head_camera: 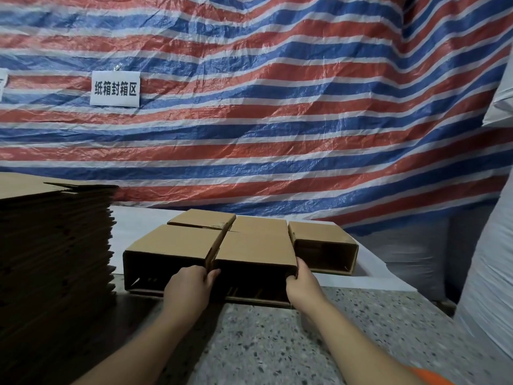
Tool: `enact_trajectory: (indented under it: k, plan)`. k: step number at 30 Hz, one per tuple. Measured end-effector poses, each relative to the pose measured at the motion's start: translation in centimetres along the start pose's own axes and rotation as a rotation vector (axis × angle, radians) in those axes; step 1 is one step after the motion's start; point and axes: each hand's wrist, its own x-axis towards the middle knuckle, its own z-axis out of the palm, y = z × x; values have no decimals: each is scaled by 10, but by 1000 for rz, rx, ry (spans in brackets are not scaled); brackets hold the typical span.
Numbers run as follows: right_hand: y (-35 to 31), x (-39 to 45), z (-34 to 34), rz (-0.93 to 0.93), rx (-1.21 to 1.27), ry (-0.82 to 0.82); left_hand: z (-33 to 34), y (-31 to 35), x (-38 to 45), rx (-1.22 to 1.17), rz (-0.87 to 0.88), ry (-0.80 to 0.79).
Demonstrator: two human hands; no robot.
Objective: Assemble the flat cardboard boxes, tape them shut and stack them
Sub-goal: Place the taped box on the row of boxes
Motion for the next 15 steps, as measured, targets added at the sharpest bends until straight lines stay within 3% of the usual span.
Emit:
enact_trajectory:
  k: [10,15]
  plan:
    - [-10,-7,-15,66,-55,-65,-13,8,-7,39,-22,-81]
    - [-32,-31,-43,66,-119,-47,-41,33,-22,48,7,-27]
